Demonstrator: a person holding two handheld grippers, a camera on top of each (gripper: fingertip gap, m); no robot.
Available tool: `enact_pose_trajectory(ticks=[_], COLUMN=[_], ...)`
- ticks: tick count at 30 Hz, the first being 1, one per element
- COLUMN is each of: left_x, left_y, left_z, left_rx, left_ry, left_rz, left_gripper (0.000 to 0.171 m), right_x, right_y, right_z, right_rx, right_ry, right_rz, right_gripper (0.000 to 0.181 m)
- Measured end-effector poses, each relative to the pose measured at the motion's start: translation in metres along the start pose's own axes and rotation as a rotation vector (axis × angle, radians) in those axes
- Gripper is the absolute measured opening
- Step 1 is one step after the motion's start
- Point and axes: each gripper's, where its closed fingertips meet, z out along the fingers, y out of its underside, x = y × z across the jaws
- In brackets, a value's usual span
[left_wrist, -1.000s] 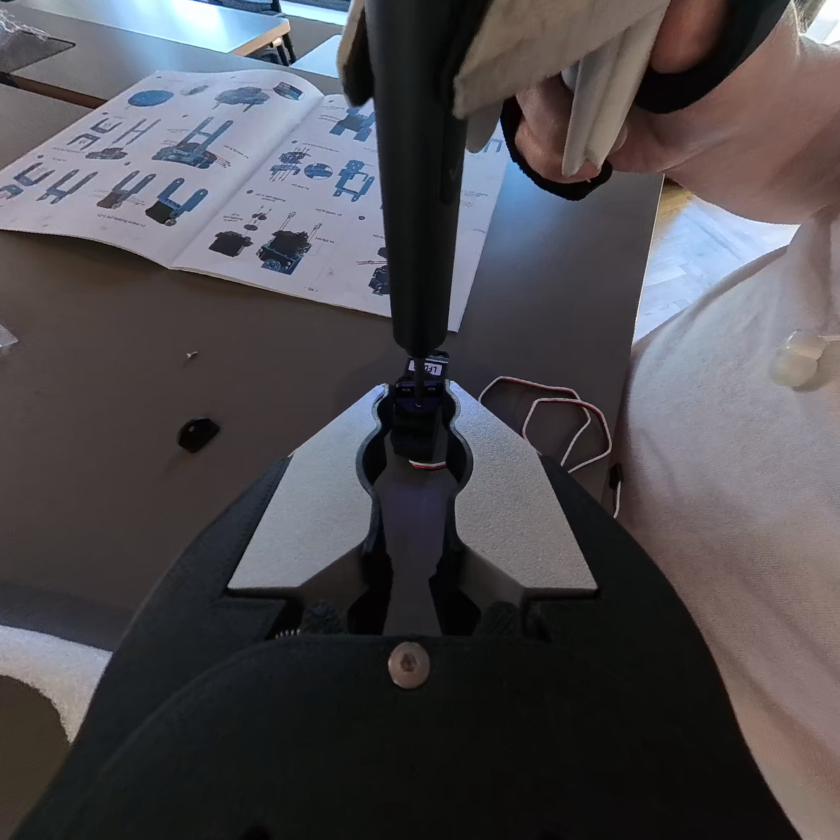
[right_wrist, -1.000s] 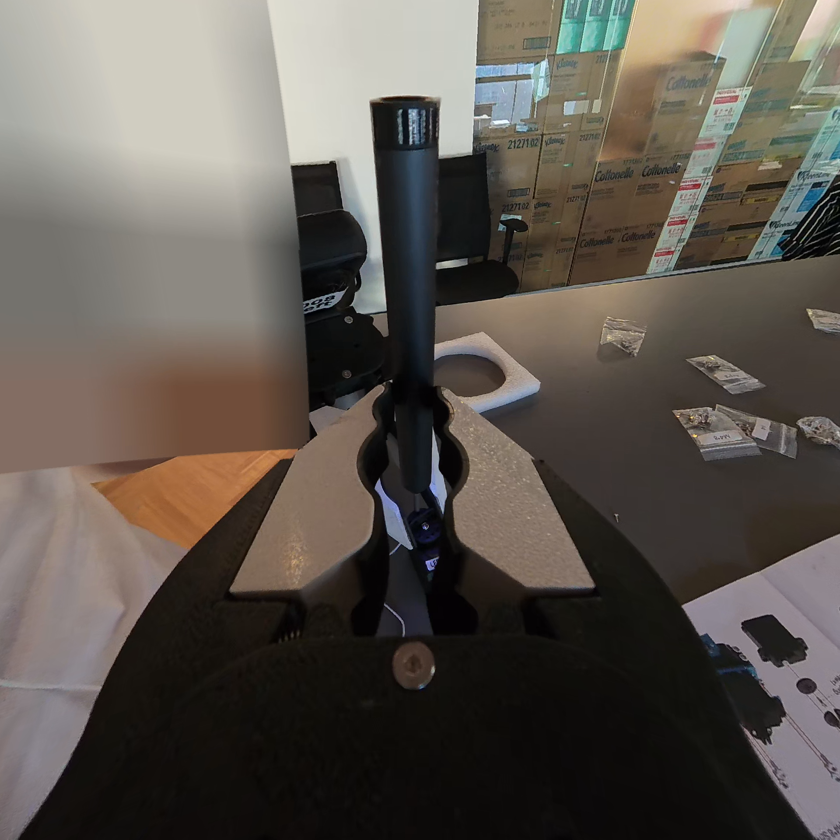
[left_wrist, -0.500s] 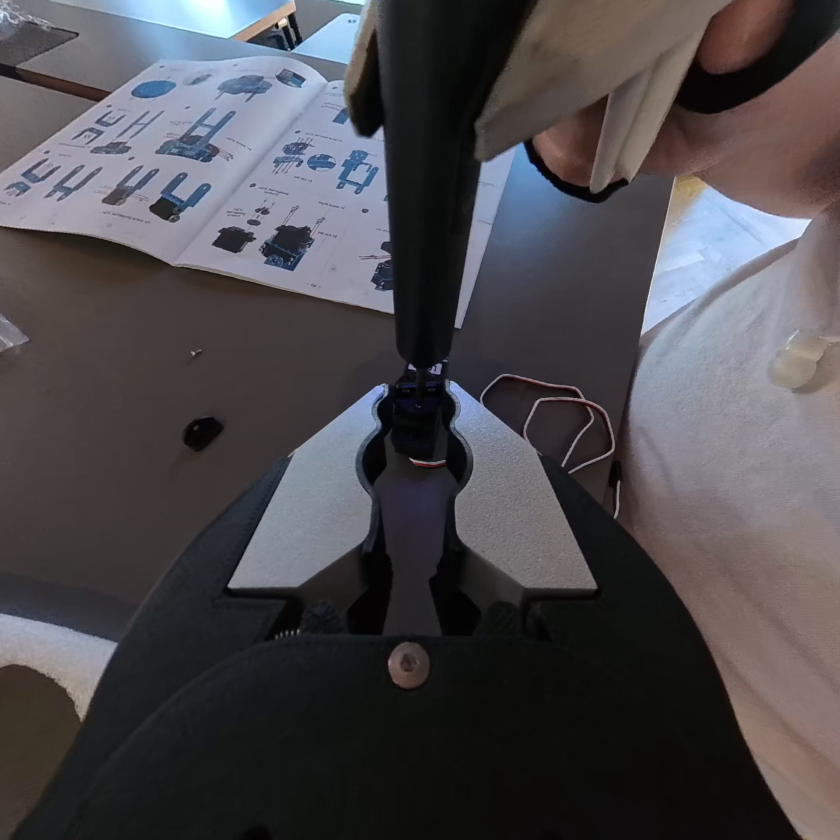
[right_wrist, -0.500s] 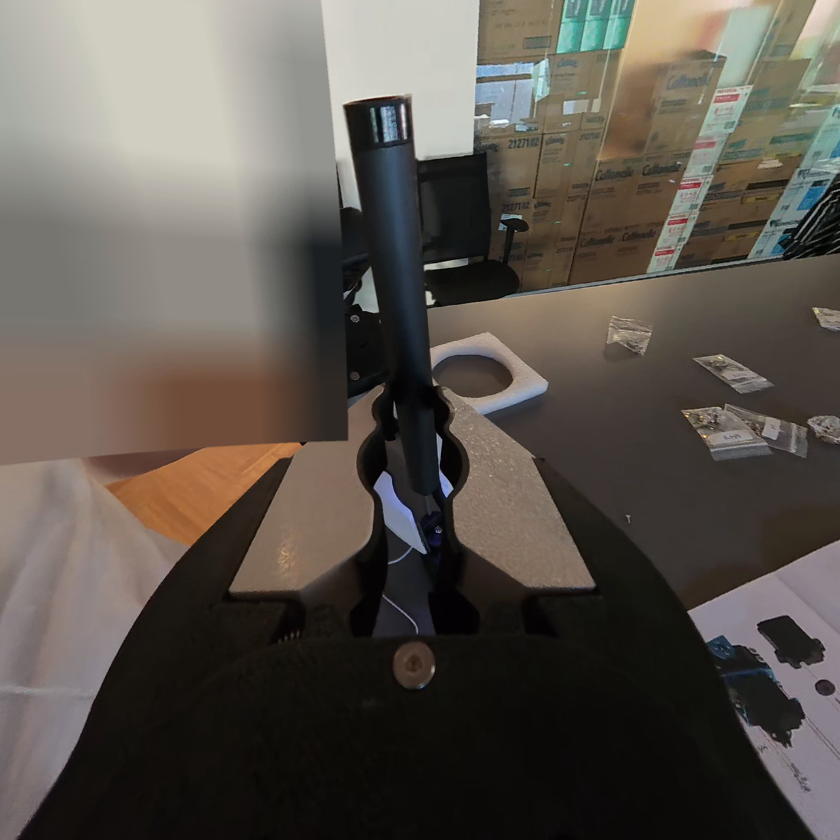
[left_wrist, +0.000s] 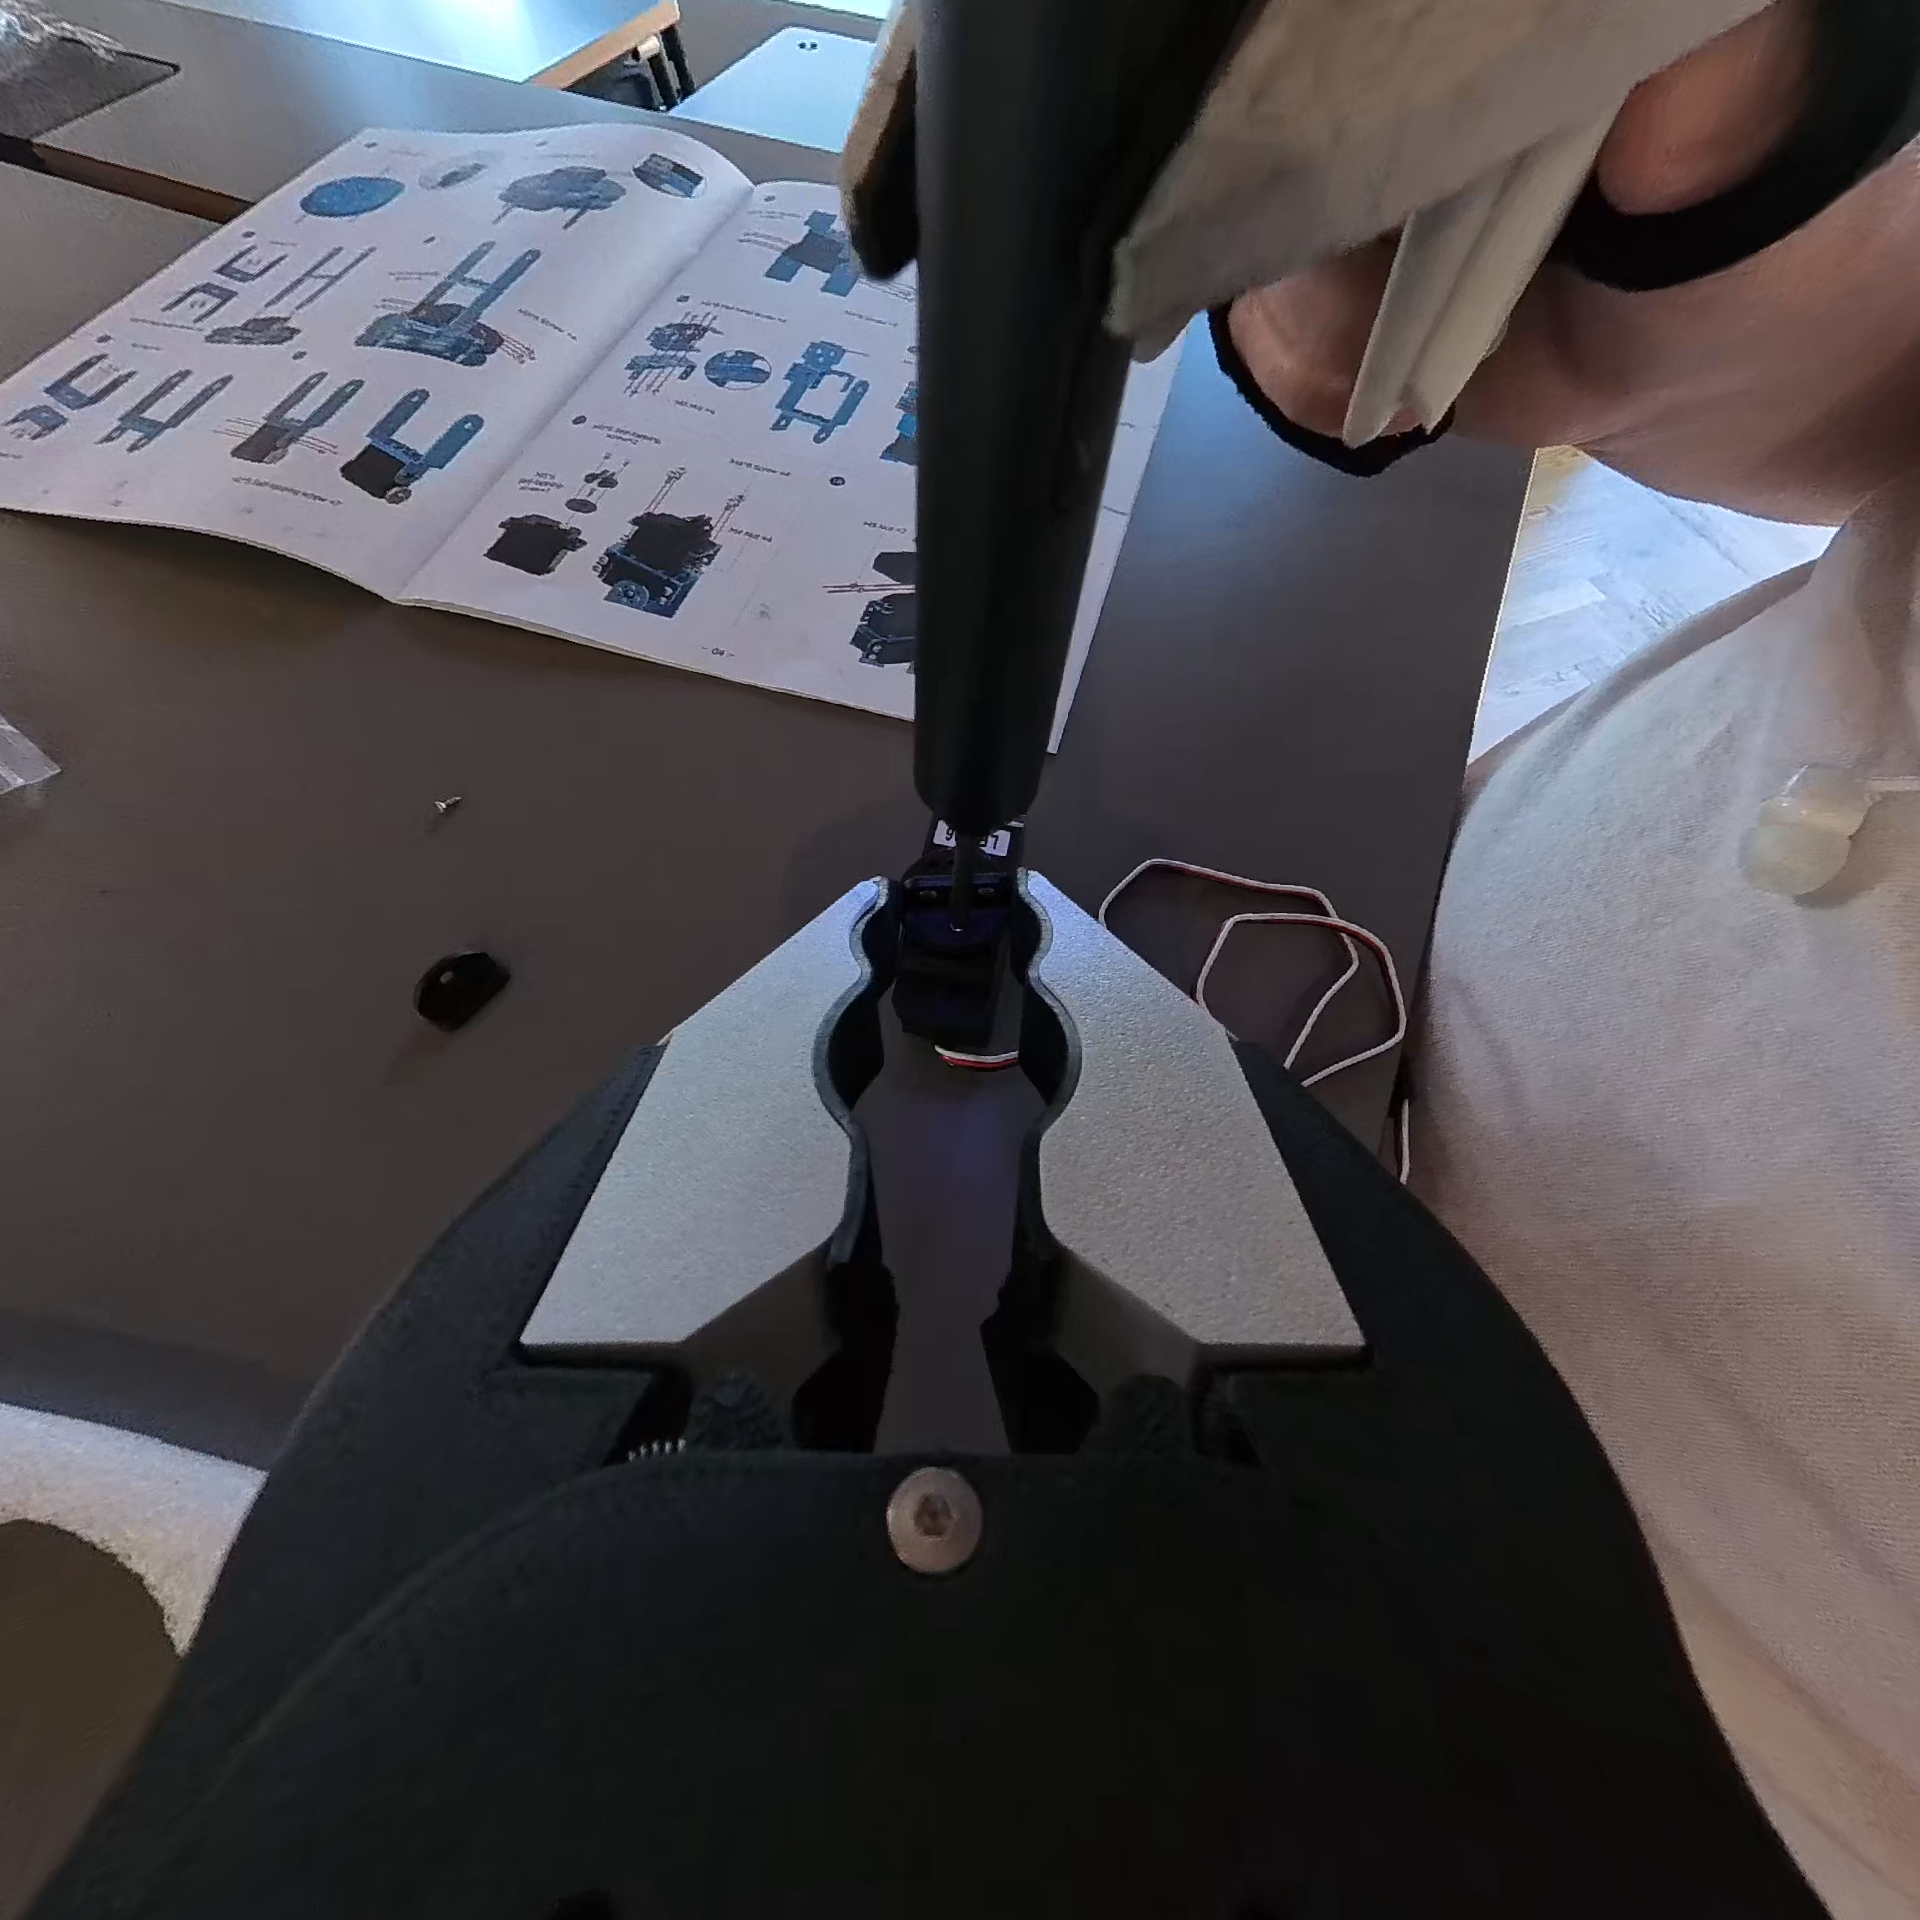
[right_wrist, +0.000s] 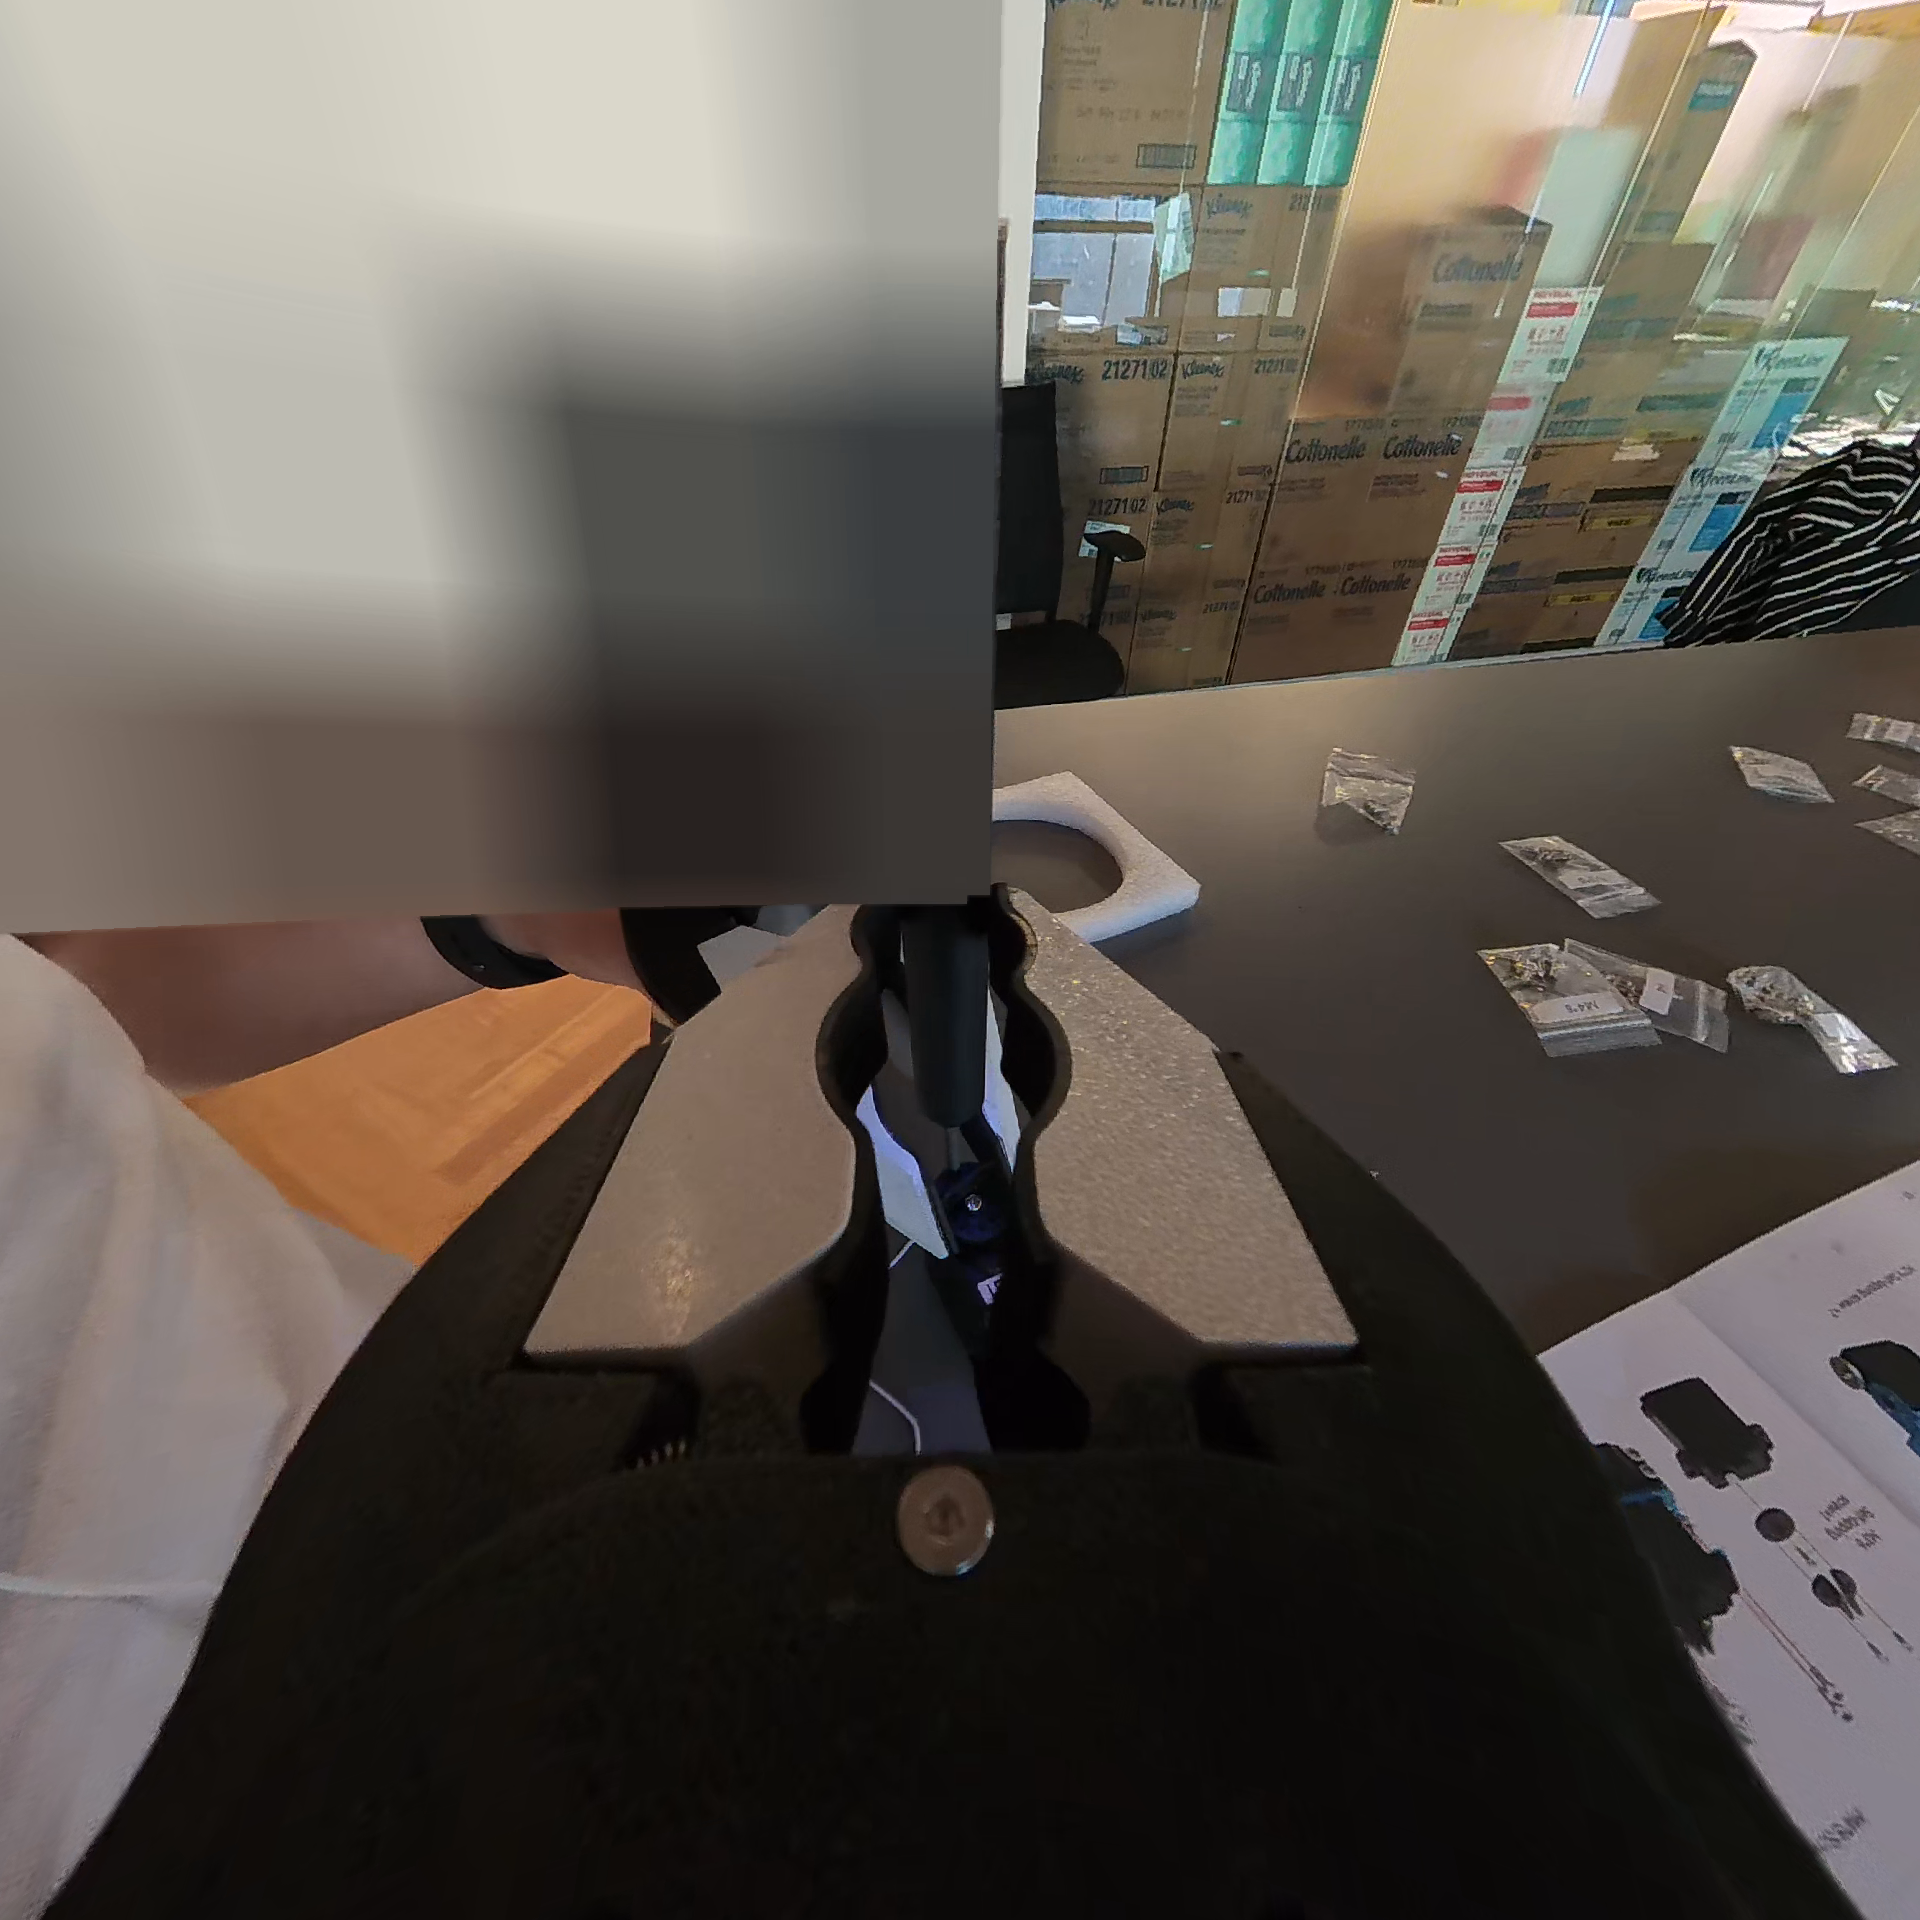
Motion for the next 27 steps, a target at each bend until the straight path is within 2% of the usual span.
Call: enact_pose_trajectory(ticks=[6, 9, 10, 12, 15, 17, 20, 24, 25, 27], left_x=[0.001, 0.0, -0.001, -0.007, -0.011, -0.008, -0.005, 0.001, 0.003, 0.002], left_y=[-0.001, -0.006, -0.014, -0.039, -0.095, -0.126, -0.147, -0.151, -0.152, -0.152], left_z=[0.0, -0.012, -0.021, -0.047, -0.088, -0.102, -0.102, -0.093, -0.092, -0.091], left_rx=[0.003, 0.042, 0.087, 0.213, 0.425, 0.496, 0.478, 0.444, 0.443, 0.447], left_ry=[0.001, 0.042, 0.06, 0.086, 0.158, 0.196, 0.191, 0.208, 0.217, 0.204], left_rz=[0.002, -0.032, -0.049, -0.073, -0.09, -0.06, 0.02, 0.073, 0.075, 0.084], left_gripper=[0.02, 0.047, 0.049, 0.047, 0.038, 0.037, 0.04, 0.025, 0.016, 0.014], right_x=[-0.005, -0.004, -0.004, -0.003, -0.003, -0.002, -0.001, 0.001, 0.002, 0.004], right_y=[0.0, 0.0, 0.0, 0.0, 0.0, -0.001, -0.001, -0.001, -0.001, 0.0], right_z=[0.003, 0.002, 0.002, 0.002, 0.003, 0.004, 0.005, 0.005, 0.005, 0.005], right_rx=[0.004, -0.001, -0.004, -0.009, -0.013, -0.017, -0.027, -0.033, -0.034, -0.032], right_ry=[-0.034, -0.057, -0.066, -0.08, -0.108, -0.115, -0.126, -0.126, -0.118, -0.106], right_rz=[-0.032, -0.036, -0.036, -0.017, 0.01, 0.013, 0.019, 0.032, 0.03, 0.033], right_gripper=[0.016, 0.016, 0.015, 0.016, 0.016, 0.016, 0.016, 0.016, 0.016, 0.015])
